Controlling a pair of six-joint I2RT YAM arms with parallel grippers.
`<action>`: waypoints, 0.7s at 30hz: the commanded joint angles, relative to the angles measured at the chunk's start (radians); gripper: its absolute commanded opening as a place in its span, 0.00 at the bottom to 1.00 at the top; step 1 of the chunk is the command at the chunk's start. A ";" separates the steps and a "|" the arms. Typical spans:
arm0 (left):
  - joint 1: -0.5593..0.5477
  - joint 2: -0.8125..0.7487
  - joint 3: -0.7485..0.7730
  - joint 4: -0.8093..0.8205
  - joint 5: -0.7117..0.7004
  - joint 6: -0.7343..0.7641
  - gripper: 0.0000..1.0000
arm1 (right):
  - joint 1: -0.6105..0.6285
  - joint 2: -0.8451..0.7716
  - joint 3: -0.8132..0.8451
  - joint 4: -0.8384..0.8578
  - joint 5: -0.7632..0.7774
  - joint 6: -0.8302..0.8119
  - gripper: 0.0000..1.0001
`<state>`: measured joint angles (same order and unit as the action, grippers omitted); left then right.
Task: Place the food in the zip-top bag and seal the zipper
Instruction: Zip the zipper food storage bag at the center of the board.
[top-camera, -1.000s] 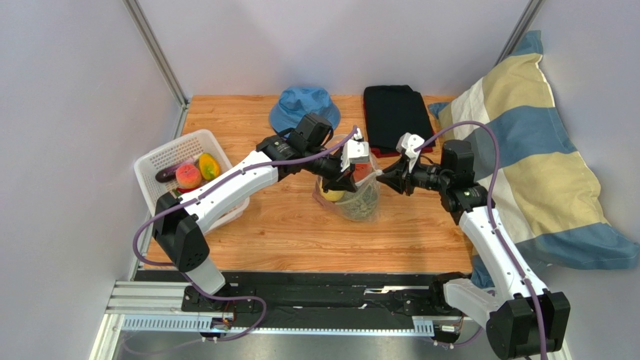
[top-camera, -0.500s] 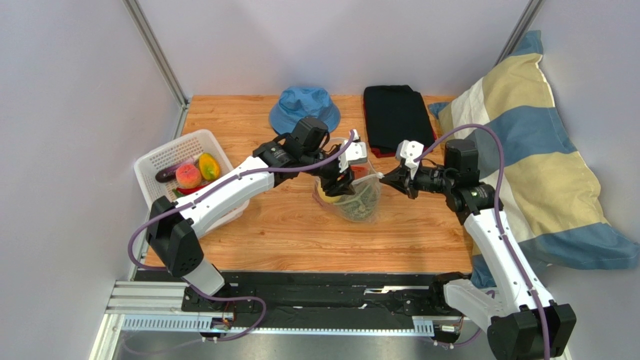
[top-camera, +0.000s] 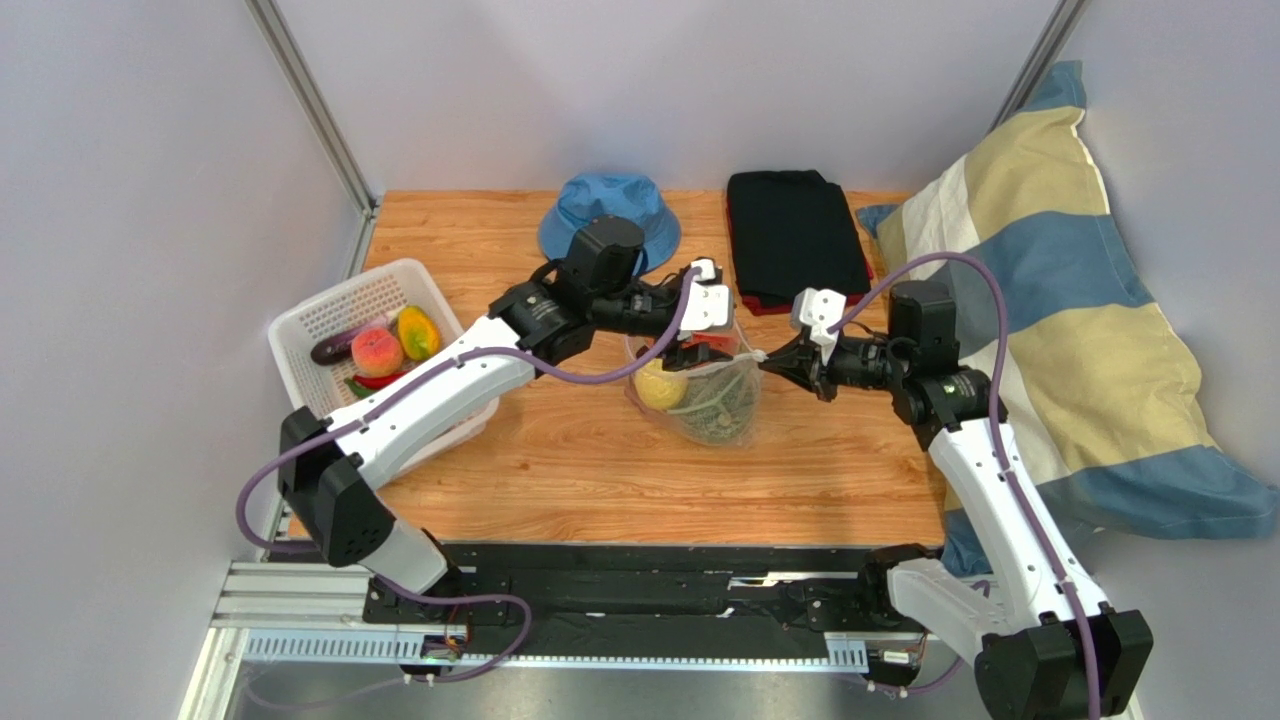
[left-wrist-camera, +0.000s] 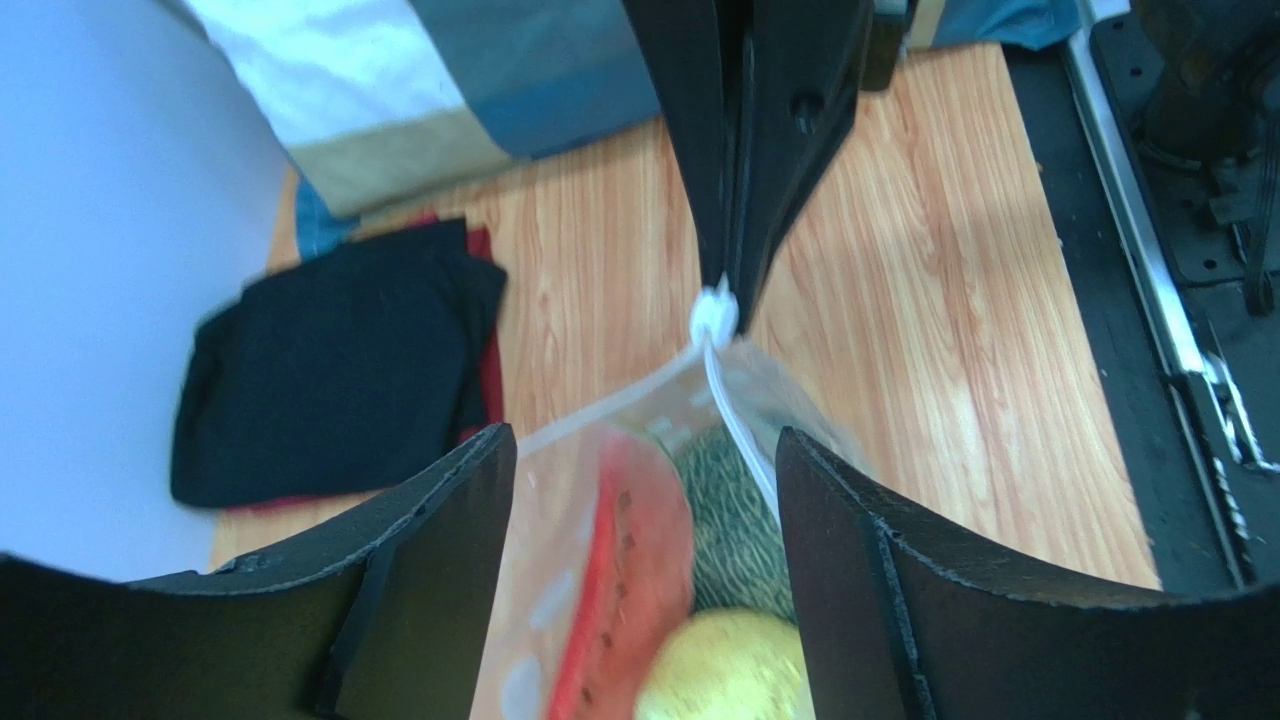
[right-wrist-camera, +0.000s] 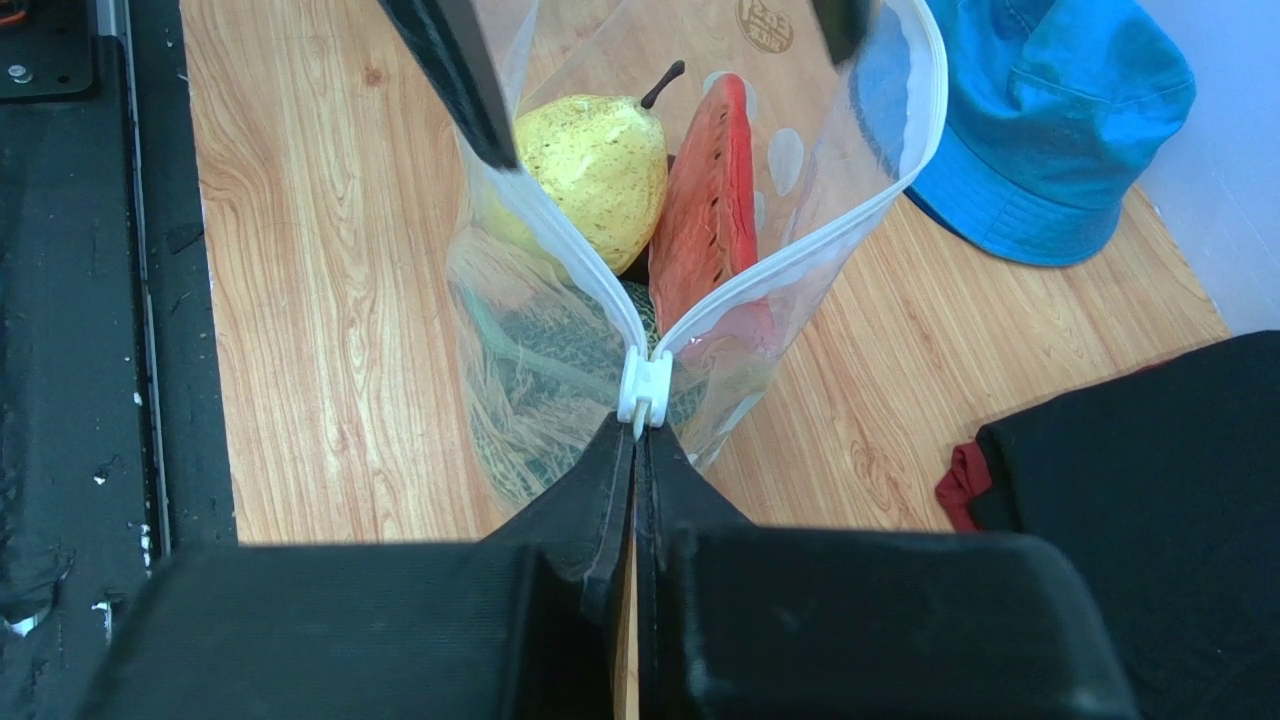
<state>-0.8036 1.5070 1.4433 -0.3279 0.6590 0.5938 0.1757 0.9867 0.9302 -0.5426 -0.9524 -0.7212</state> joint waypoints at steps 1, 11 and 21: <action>-0.037 0.084 0.120 -0.048 0.116 0.126 0.70 | 0.005 -0.033 0.004 0.016 -0.031 -0.032 0.00; -0.082 0.162 0.170 -0.092 0.125 0.205 0.46 | 0.007 -0.054 -0.008 0.000 -0.029 -0.057 0.00; -0.092 0.196 0.204 -0.125 0.148 0.231 0.21 | 0.008 -0.077 -0.019 -0.019 -0.031 -0.089 0.00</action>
<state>-0.8841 1.6917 1.5990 -0.4461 0.7525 0.7876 0.1764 0.9394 0.9131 -0.5747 -0.9531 -0.7689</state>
